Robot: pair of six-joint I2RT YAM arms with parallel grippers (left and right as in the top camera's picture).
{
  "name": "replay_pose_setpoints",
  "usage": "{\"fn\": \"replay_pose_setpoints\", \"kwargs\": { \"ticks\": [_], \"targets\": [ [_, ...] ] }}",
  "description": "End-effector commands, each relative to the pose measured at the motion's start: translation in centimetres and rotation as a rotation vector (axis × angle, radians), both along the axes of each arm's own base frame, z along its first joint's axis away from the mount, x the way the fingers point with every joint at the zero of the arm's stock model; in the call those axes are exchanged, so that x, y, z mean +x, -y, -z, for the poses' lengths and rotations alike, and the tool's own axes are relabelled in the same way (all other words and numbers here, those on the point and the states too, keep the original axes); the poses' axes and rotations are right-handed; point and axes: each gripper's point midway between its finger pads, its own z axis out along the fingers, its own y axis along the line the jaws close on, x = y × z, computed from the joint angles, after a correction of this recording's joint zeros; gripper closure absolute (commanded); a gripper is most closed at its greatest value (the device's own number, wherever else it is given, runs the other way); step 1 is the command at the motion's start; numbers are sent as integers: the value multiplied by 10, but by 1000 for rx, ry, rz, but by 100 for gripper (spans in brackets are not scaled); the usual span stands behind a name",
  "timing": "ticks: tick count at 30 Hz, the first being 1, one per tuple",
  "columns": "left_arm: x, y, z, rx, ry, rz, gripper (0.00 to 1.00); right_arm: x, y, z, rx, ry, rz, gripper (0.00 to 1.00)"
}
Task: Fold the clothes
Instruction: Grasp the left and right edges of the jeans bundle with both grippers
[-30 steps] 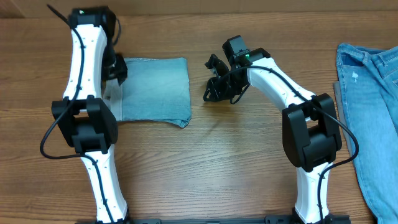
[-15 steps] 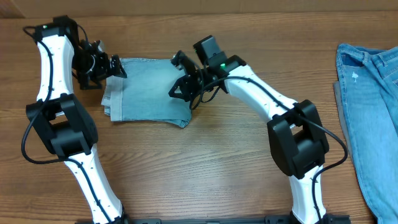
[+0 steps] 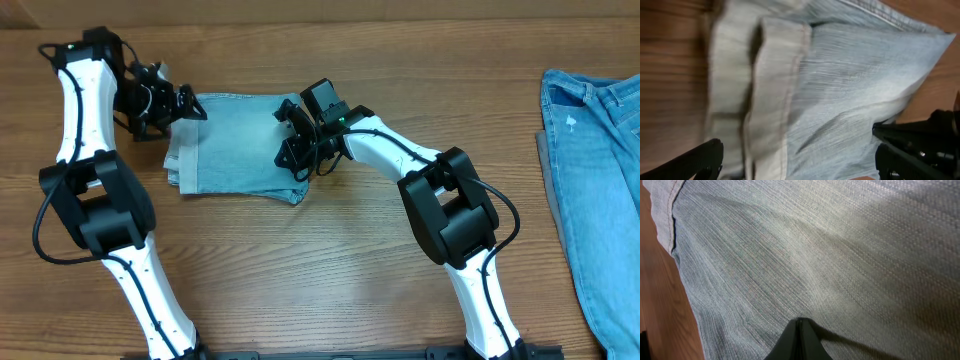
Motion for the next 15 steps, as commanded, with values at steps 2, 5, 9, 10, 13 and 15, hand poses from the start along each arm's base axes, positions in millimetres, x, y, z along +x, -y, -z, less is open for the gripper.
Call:
{"fn": "replay_pose_setpoints", "kwargs": {
  "ticks": [2,5,9,10,13,15],
  "targets": [
    [-1,-37,-8,185,-17,-80,0,-2,3,11,-15,-37,23,96],
    [-5,-48,6,267,-53,-97,0,-2,3,11,-15,-36,23,96],
    [-9,-41,38,232,-75,-107,0,-1,2,10,-13,-33,23,96],
    [-10,-37,44,211,-75,-106,0,-1,2,10,-12,-32,23,96],
    [-11,-22,64,123,-65,-99,0,-1,2,10,-10,-32,25,96],
    [-13,-15,70,89,-59,-77,0,0,1,10,-7,-31,25,96]
  ]
}}
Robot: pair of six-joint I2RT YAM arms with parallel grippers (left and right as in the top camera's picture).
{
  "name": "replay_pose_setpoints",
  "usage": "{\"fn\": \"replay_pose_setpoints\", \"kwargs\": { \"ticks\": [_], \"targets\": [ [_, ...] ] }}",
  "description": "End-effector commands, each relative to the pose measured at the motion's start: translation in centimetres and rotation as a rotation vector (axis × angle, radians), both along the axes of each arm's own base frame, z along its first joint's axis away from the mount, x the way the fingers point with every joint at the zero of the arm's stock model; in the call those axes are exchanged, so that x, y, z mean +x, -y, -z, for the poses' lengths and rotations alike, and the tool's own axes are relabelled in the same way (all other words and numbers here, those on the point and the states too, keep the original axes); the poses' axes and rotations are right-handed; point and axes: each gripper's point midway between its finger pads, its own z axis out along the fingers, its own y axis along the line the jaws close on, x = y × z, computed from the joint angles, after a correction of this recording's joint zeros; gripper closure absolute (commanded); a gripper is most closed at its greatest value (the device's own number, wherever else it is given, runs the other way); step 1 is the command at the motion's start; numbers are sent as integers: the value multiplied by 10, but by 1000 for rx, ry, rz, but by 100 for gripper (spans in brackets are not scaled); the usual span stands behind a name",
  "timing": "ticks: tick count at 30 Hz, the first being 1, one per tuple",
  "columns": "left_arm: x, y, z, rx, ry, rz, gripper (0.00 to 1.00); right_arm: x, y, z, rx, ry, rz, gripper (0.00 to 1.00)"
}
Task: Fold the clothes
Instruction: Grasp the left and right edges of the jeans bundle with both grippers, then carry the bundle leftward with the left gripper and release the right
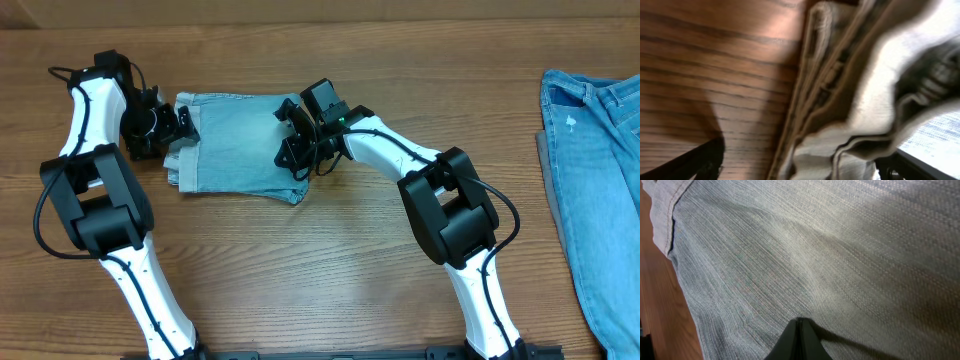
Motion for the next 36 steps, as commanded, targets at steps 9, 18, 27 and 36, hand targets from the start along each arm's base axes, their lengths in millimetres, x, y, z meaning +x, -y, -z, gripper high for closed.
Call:
{"fn": "replay_pose_setpoints", "kwargs": {
  "ticks": [9,18,27,36],
  "targets": [
    [-7,34,6,-94,1,74,0,-1,-1,8,5,-14,-1,96],
    [-9,72,11,-82,-12,186,49,0,-1,7,8,-25,15,96],
    [-3,79,-6,-145,20,176,96,19,10,-38,24,-35,86,96],
    [40,80,-158,-171,302,-66,96,37,176,-213,-155,84,511,96]
  ]
}}
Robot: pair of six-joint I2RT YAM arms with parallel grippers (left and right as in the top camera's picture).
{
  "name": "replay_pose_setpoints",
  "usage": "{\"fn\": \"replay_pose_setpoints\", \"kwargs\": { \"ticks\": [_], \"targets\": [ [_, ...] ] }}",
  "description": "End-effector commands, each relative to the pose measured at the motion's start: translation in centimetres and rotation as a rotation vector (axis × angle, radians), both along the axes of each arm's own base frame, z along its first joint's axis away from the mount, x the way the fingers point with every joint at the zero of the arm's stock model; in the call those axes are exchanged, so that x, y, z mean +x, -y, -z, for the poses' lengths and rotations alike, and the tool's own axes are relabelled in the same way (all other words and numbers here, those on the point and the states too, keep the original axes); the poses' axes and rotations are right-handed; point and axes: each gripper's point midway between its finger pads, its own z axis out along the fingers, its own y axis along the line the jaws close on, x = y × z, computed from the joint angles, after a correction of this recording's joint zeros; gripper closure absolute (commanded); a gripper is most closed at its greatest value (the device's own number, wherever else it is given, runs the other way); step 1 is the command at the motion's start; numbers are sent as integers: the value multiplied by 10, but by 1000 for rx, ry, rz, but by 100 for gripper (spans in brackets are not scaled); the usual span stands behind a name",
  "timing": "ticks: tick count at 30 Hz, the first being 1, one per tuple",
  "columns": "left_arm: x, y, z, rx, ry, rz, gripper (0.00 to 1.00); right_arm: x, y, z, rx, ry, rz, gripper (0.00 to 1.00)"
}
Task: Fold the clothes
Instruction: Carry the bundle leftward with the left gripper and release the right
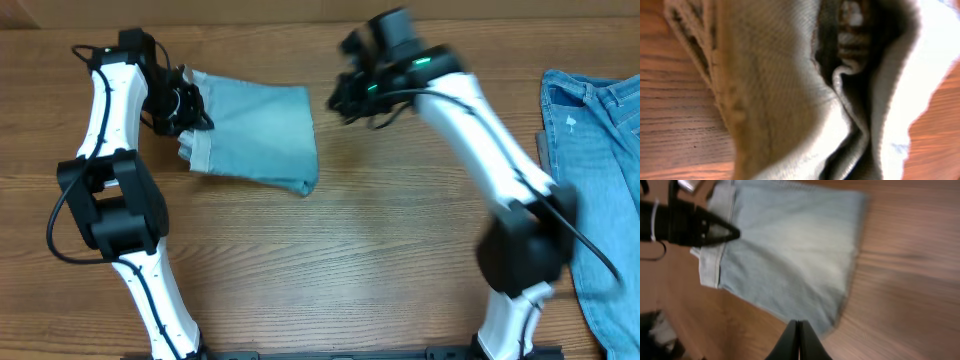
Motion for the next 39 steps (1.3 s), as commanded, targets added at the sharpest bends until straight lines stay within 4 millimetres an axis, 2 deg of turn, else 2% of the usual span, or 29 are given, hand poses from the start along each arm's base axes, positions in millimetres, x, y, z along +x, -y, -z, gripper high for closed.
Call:
{"fn": "replay_pose_setpoints", "kwargs": {
  "ticks": [1,3,5,7,10,13,15,17,19,23,27,30,32,34,36,39],
  "targets": [
    [24,8,-117,-68,256,-163,96,-1,65,-26,-126,23,157,96],
    [31,0,-155,-70,357,-240,96,-9,88,-17,-157,-42,180,96],
    [33,-19,-180,-50,418,-347,96,-17,100,-9,-190,-69,152,96],
    [36,-34,-200,-38,492,-376,96,-22,107,-5,-215,-93,157,96],
    [33,-55,-197,13,505,-361,96,-23,110,-4,-230,-99,162,96],
    [20,-107,-189,110,467,-481,96,-23,110,-3,-232,-100,162,96],
    [15,-130,-190,116,471,-539,96,-22,113,-2,-248,-96,169,96],
    [8,-168,-193,109,470,-675,96,-24,115,2,-267,-94,149,96],
    [0,-188,-193,111,469,-731,96,-27,115,13,-273,-117,147,96],
    [-11,-214,-193,129,471,-776,96,-32,116,41,-284,-158,141,96],
    [-6,-229,-191,124,484,-849,96,-45,119,73,-305,-205,111,96],
    [-6,-242,-176,152,453,-932,96,-50,120,83,-312,-228,108,96],
    [-3,-249,-155,173,426,-947,96,-51,120,83,-312,-231,108,96],
    [-4,-258,-128,204,370,-967,96,-51,120,83,-312,-231,108,96],
    [-3,-269,-91,202,301,-982,96,-51,120,83,-312,-231,108,96],
    [-8,-288,-54,199,240,-1005,96,-48,119,83,-309,-217,110,95]
  ]
}}
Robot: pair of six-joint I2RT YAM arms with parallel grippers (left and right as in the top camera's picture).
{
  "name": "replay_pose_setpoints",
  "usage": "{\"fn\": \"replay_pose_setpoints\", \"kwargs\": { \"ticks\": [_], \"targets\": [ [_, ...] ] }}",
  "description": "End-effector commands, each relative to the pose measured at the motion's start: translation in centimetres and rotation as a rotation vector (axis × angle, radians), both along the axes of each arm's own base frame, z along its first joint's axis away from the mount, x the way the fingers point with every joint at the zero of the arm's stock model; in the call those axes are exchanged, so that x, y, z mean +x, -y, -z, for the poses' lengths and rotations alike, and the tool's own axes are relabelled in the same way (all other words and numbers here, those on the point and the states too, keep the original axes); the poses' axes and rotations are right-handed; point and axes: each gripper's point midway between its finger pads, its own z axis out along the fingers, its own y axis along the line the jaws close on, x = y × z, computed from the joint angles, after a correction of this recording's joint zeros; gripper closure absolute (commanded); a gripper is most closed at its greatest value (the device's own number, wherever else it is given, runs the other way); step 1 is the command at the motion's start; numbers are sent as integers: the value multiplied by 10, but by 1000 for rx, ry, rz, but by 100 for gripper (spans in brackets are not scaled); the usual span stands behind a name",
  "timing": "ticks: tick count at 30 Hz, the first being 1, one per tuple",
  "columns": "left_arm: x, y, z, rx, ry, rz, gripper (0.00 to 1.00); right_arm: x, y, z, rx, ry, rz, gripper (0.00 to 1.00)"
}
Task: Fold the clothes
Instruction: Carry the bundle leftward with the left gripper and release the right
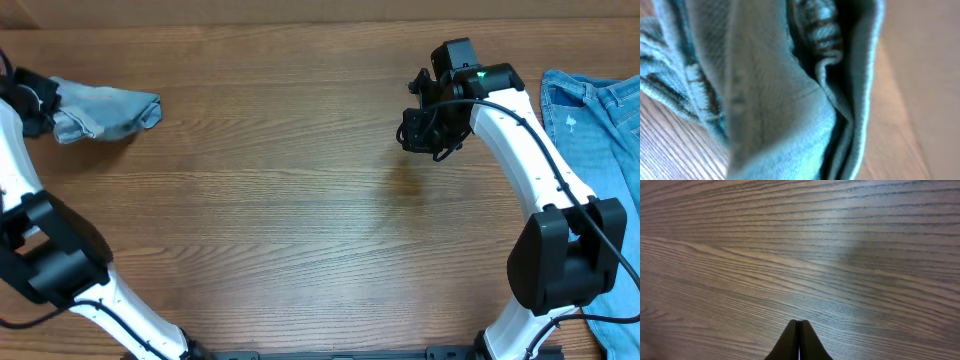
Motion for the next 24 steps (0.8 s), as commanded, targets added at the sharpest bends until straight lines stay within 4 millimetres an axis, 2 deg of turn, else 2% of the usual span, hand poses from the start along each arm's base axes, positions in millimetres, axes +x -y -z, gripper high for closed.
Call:
{"fn": "replay_pose_setpoints", "kwargs": {
  "ticks": [1,2,4,7,10,12,14,15,16,18,21,23,24],
  "targets": [
    [-9,-27,31,-32,-33,-53,96,4,0,0,-6,23,-5,95],
    [-18,-34,44,-55,-61,-72,96,7,0,0,-4,32,-5,95],
    [-34,-40,55,-87,-104,-100,96,9,-1,-1,-2,44,-5,93],
    [-52,-41,64,-109,-166,-99,96,12,-2,-2,4,53,-2,92],
    [-74,-29,73,-137,-271,-75,96,13,-4,-3,21,58,-5,91],
    [-88,-17,77,-146,-346,12,95,14,-5,-3,21,64,-5,91],
    [-101,-16,79,-141,-409,17,89,16,-5,-4,23,73,-6,91],
    [-115,-14,81,-134,-475,19,73,18,-5,-4,24,79,-6,91],
    [-119,-13,81,-132,-493,33,55,18,-5,-4,24,80,-6,91],
    [-127,-7,81,-148,-528,66,0,18,-5,-4,24,79,-6,91],
    [-133,0,79,-174,-549,79,0,19,-6,-4,25,83,-6,91],
    [-135,3,69,-188,-554,86,0,19,-6,-4,25,83,-6,91],
    [-134,9,60,-210,-544,125,7,19,-6,-4,25,83,-6,91]
  ]
}}
